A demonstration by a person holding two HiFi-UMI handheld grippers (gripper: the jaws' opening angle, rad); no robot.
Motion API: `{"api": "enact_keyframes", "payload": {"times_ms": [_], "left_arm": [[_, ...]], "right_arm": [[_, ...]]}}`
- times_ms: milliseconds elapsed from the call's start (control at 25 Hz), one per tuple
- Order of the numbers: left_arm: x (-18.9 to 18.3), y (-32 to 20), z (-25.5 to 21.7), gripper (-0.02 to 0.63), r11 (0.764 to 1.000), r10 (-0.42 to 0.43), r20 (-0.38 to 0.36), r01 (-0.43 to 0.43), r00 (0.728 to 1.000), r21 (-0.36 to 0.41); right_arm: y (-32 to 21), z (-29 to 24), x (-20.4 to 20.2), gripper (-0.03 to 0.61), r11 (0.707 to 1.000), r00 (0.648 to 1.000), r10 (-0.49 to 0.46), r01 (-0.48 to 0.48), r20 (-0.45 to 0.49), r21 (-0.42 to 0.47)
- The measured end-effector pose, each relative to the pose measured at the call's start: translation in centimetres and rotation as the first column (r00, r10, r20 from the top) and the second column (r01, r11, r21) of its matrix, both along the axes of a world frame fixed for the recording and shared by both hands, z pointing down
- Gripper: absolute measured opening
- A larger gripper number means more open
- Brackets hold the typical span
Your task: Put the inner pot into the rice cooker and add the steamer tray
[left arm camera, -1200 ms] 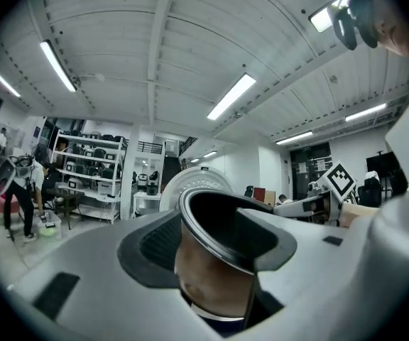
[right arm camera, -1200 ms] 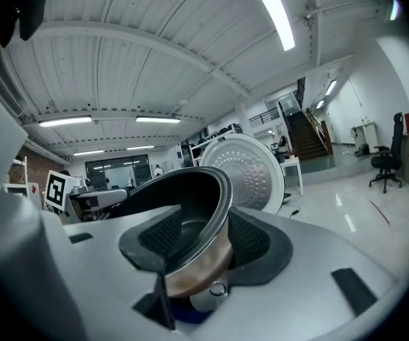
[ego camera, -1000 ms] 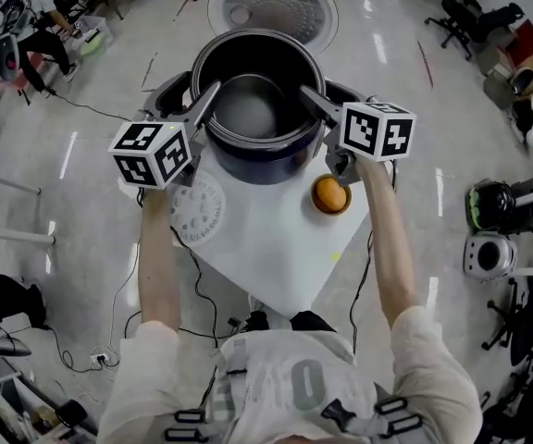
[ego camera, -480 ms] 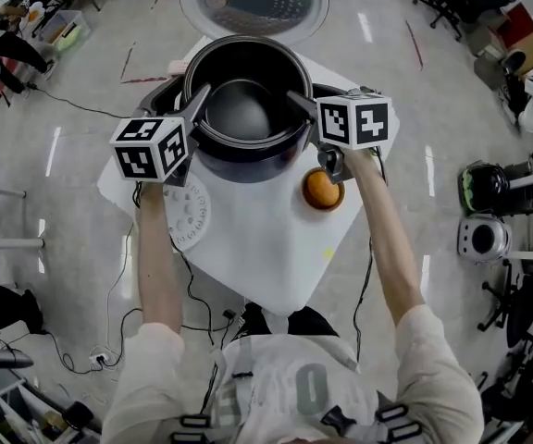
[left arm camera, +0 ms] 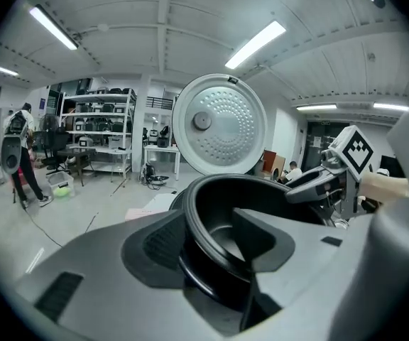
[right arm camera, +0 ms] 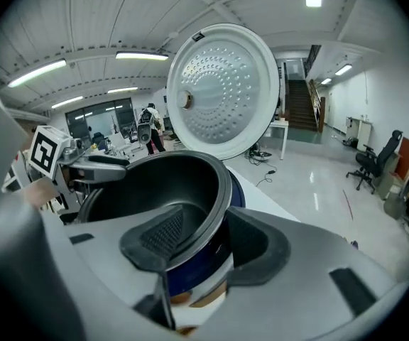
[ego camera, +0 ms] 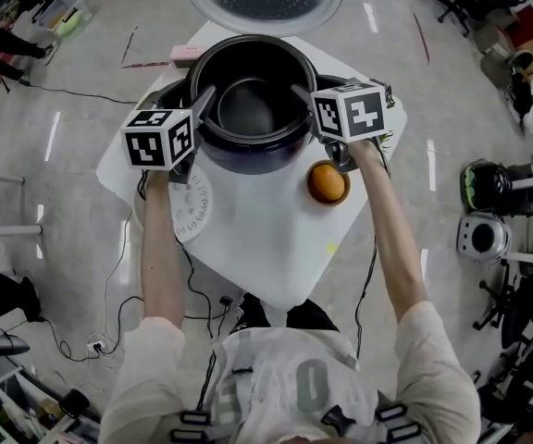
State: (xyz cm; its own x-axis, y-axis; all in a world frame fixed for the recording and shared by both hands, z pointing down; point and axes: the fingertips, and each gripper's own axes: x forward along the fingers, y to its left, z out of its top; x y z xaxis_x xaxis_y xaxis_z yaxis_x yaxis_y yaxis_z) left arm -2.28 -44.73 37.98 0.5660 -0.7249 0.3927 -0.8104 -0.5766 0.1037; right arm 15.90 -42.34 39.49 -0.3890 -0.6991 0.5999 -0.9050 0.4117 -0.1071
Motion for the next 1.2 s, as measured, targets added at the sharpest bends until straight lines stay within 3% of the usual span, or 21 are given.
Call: {"api": "enact_keyframes", "payload": {"times_ms": [120,280,600,840,1200], "left_arm": [[-0.6,0.0,0.8,0.222,1.000,-0.006,-0.015,0.006,1.000,-0.006],[-0.7,0.0,1.0,0.222,1.000,-0.003,-0.008,0.003,1.000,0.001],[-0.1,0.5,0.7,0.222,1.000,-0.014,-0.037,0.014,0.999,0.006],[-0.6,0.6,0.6,0.222,1.000,-0.030,-0.044,0.030,0.999,-0.001],[-1.5,1.2,-1.9,0.222,0.997,-0.048,-0.075,0.052,0.996,0.048]], "right_arm": [[-0.1,0.4,-0.5,0.190,1.000,0.997,-0.012,0.013,-0.081,0.008],[-0.2,0.7,-0.7,0.193,1.000,0.993,-0.003,0.003,-0.117,0.001],[0.0,1.0,0.1,0.199,0.990,0.970,0.127,-0.110,-0.207,0.092],[-0.1,1.1,-0.8,0.252,0.987,0.966,0.141,-0.120,-0.219,0.109],[0.1,-1.5,-1.0,0.255,0.978,0.968,0.158,-0.126,-0.197,0.164]]}}
